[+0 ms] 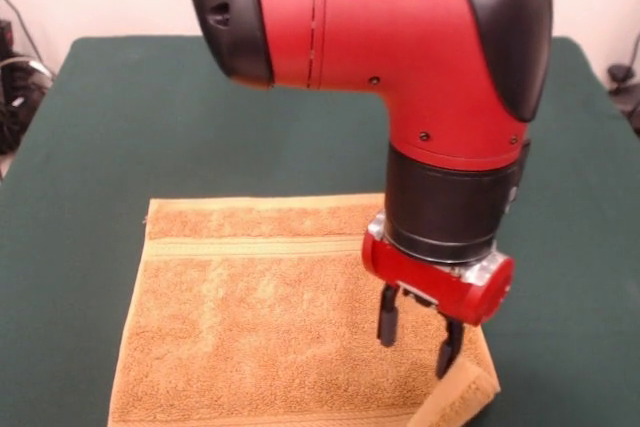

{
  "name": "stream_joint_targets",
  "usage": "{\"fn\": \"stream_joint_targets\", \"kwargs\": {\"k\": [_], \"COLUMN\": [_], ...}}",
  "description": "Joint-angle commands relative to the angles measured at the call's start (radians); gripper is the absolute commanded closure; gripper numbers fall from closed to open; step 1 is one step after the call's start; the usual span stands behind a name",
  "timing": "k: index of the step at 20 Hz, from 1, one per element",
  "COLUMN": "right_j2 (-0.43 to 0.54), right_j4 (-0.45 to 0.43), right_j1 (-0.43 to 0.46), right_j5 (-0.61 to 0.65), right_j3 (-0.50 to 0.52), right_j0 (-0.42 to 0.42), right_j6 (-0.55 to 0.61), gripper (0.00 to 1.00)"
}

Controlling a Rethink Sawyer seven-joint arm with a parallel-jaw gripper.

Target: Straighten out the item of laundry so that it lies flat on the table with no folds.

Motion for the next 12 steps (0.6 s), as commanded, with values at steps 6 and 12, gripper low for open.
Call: {"fn": "stream_joint_targets", "kwargs": {"k": [6, 12], "right_j2": [0.044, 0.030], "right_j4": [0.045, 0.037], "right_j1": [0.077, 0.130], "right_j5": [0.093, 0.110], "right_j3": [-0.068, -0.139], "right_j0": [0.062, 0.071], "right_j6": [0.038, 0.044], "gripper": [0.00, 0.00]}}
